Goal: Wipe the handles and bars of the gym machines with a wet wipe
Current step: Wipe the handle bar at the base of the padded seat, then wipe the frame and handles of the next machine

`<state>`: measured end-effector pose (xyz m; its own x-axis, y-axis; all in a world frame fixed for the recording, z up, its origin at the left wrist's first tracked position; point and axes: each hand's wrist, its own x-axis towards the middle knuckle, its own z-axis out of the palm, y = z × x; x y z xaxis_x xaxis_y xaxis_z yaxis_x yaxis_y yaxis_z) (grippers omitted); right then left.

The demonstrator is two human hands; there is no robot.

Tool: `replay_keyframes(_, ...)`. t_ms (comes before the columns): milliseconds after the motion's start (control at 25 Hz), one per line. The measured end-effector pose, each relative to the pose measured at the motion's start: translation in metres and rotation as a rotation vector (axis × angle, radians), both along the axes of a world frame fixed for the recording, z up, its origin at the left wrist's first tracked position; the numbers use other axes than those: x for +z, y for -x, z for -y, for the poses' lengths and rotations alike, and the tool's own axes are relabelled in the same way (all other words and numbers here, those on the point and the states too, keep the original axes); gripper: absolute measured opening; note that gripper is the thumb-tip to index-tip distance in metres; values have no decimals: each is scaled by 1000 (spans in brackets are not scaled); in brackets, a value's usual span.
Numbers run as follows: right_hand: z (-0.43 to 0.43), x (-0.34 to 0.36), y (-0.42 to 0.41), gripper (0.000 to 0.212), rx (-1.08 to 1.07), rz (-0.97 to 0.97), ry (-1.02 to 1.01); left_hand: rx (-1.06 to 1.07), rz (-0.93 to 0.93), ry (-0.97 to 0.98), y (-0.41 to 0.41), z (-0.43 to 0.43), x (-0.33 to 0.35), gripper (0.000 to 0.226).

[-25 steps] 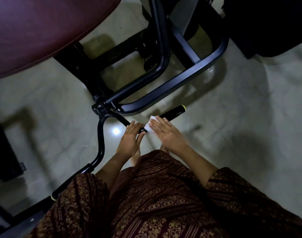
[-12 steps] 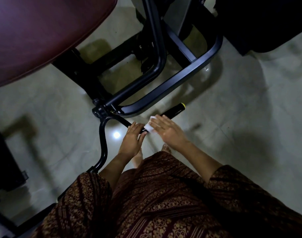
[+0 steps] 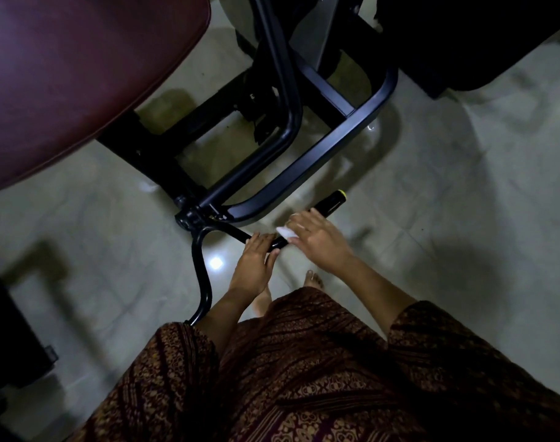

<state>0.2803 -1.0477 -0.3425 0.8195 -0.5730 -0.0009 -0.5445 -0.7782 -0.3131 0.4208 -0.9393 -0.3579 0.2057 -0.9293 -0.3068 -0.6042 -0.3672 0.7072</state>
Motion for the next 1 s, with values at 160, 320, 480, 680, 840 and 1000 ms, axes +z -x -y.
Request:
replay_keyframes(160, 23, -13, 18, 39, -364, -33, -50, -48, 26, -2, -5, -1, -4, 39)
replay_keyframes(320, -4, -12, -3, 36, -502, 123, -226, -67, 57, 39, -7, 5, -2, 31)
replay_keyframes(480, -7, 13, 0, 33, -462, 164, -315, -71, 99, 89, -2, 43, 20, 35)
replay_keyframes(680, 69, 52, 81, 21, -824, 312, -324, -198, 41, 175, 47, 134, 65, 40)
replay_keyframes(840, 129, 115, 198, 16, -921, 415, -229, -412, 68, 335, 148, 224, 122, 35)
replay_keyframes(1000, 173, 180, 323, 17, -980, 409, -75, -516, 65, 492, 272, 294, 184, 38)
